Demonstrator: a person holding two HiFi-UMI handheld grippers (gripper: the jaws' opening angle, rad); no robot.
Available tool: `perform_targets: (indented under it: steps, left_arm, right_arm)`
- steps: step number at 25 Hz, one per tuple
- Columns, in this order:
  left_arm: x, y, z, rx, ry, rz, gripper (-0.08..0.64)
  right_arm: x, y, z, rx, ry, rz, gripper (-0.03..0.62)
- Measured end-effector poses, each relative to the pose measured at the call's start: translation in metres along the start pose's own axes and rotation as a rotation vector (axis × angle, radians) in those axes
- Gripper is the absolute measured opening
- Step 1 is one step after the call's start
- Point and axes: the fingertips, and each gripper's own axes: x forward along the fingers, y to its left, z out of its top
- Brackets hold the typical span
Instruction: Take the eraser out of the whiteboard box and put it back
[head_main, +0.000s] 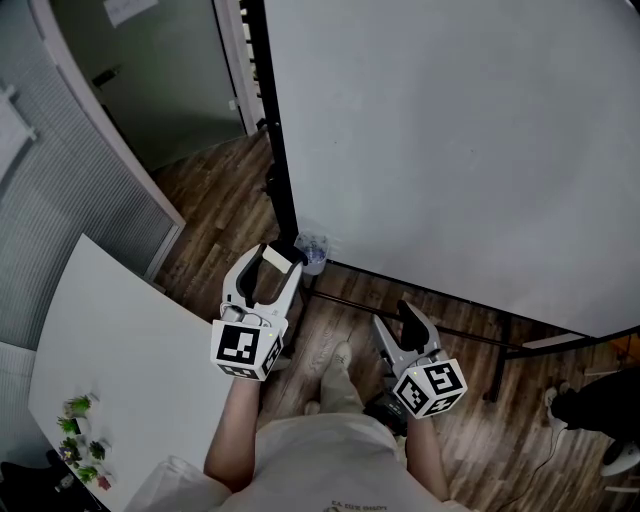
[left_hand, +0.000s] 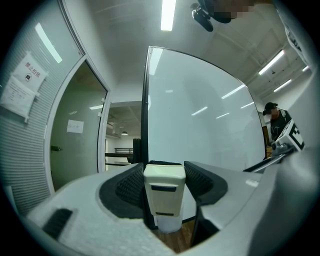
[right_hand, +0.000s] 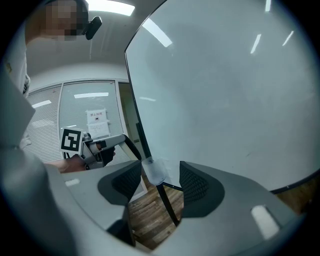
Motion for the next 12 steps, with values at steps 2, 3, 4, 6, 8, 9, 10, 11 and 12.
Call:
perform_targets:
  steps: [2,3,4,6,8,9,10,11,12]
  left_arm:
    - [0.0014,0.0,-0.0001,-0.001,0.0,-0.001,0.255]
    - [0.0021,-0.0001,-0.0003,-0.001,0.0,-0.002,0.255]
    - [0.0027,-0.0001,-0.0007,-0.001,0.001,-0.003,0.255]
    - [0.0036,-0.0005,-0.0012,-0.002,0.001,-0.005,0.255]
    - [0.0043,-0.0011,-0.0017,-0.002,0.001,-0.008,0.255]
    - [0.0048,-0.0013,-0.0019,-0.002,0.001,-0.009,0.255]
    - [0.0054,-0.0014,-0.0023,-0.003,0.002,-0.011,0.255]
    - [0.006,-0.0015,-0.0028,-0.004,0.004,-0.012,0.255]
    - [0.0066,-0.0015,-0.0034,-0.005,0.005,-0.012,0.255]
  right_arm:
    - [0.0001,-0.0012,-0.0001,0.0,0.0,-0.001,0.242]
    - [0.0003,-0.0016,-0.0002,0.001,0.0,-0.002,0.242]
    - [0.0005,-0.0019,-0.0003,0.002,-0.001,-0.002,0.242]
    - [0.0008,-0.0022,-0.0007,0.003,-0.001,-0.003,0.242]
    - [0.0012,-0.0026,-0.0009,0.004,0.0,-0.003,0.242]
    - [0.0016,-0.0028,-0.0008,0.004,0.001,-0.003,0.242]
    - [0.0022,-0.0032,-0.0008,0.004,0.001,-0.002,0.242]
    - [0.0029,-0.0036,-0.0008,0.005,0.002,-0.002,0.242]
    - [0.0035,-0.004,-0.001,0.005,0.002,-0.001,0.242]
